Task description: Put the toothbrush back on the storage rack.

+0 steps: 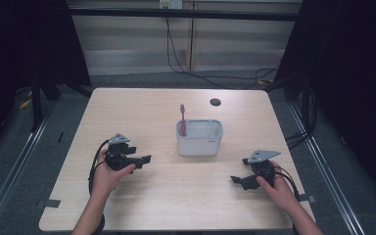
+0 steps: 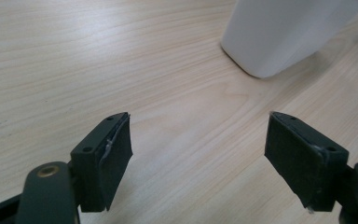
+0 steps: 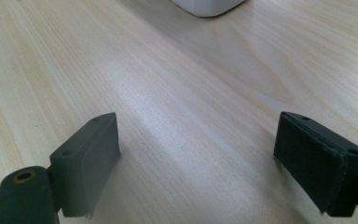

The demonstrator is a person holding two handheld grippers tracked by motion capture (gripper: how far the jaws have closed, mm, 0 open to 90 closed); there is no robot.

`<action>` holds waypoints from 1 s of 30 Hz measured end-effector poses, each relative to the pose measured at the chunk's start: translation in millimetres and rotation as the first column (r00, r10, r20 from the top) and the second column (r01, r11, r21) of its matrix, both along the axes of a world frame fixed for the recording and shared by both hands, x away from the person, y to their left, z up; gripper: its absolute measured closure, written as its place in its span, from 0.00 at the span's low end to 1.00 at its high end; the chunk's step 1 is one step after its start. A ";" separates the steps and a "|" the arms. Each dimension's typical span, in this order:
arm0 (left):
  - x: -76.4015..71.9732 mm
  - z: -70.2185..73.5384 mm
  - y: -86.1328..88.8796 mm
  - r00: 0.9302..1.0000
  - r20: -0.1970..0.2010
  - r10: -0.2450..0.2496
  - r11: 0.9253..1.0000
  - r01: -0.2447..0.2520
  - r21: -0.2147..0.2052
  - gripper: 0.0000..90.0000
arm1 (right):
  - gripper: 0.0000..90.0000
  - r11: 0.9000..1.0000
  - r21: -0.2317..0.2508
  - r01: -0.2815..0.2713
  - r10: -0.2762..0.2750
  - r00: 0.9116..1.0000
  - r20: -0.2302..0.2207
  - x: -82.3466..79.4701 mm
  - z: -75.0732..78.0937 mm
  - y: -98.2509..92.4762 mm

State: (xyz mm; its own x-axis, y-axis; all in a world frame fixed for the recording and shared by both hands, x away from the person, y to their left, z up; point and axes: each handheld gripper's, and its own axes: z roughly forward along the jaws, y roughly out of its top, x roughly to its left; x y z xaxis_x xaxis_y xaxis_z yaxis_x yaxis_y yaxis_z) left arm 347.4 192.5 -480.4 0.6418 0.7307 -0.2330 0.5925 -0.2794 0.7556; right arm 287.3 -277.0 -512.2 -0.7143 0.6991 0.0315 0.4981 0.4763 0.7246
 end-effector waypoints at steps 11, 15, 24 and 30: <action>-3.4 -3.7 8.4 1.000 0.016 -0.002 1.000 0.002 0.017 0.25 | 0.15 1.000 -0.001 -0.001 0.001 1.000 0.000 0.0 0.0 0.0; -5.0 -6.4 13.2 1.000 0.021 -0.006 0.999 0.005 0.041 0.25 | 0.15 1.000 -0.001 -0.001 0.001 1.000 0.000 0.0 0.0 0.0; -6.4 -11.2 18.5 0.999 0.036 -0.016 0.996 0.013 0.087 0.25 | 0.15 1.000 0.000 0.000 0.000 1.000 -0.001 -0.2 0.1 0.0; -7.6 -15.2 20.8 0.999 0.043 -0.021 0.992 0.016 0.124 0.25 | 0.15 1.000 -0.002 -0.001 0.001 1.000 0.001 -0.4 0.2 -0.1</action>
